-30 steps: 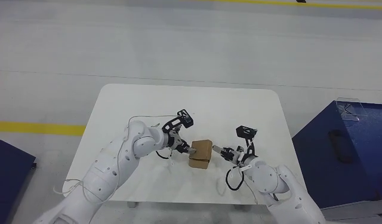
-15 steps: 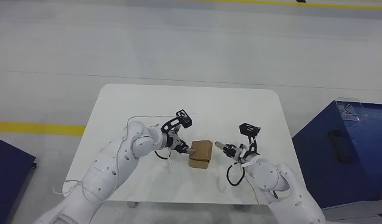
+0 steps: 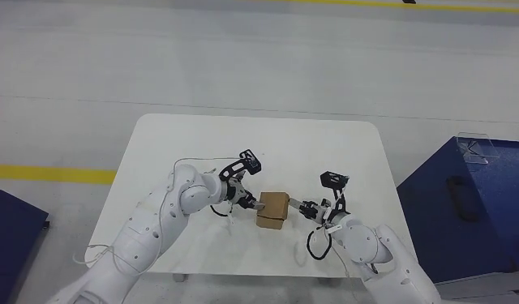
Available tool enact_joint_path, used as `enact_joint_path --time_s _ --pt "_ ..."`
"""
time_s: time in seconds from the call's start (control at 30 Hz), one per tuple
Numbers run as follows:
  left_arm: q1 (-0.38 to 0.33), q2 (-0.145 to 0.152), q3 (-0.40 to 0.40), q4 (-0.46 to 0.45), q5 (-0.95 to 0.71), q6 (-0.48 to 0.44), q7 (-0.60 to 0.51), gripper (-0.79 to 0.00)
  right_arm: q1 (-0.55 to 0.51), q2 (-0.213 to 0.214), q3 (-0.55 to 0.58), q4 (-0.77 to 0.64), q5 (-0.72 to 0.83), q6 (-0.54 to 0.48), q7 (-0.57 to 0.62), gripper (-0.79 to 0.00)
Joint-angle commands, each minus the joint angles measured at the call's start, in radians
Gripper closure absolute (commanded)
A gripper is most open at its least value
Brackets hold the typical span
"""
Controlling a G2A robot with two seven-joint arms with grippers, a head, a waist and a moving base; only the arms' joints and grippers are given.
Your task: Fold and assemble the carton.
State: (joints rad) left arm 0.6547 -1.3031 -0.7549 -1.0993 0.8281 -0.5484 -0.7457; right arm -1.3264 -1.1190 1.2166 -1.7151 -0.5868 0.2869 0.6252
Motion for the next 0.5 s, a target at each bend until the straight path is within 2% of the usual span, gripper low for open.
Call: enact_joint_path --time_s 0.0,0.47 --pt "0.002 0.001 -0.003 -0.002 0.000 0.000 0.002 -0.785 0.004 -0.001 -0.003 0.005 -0.002 0.001 0.000 -0.785" --pt "0.009 0.001 -0.015 -0.007 -0.003 -0.011 -0.005 -0.785 0.027 -0.014 -0.041 0.034 -0.013 0.002 -0.003 -0.785"
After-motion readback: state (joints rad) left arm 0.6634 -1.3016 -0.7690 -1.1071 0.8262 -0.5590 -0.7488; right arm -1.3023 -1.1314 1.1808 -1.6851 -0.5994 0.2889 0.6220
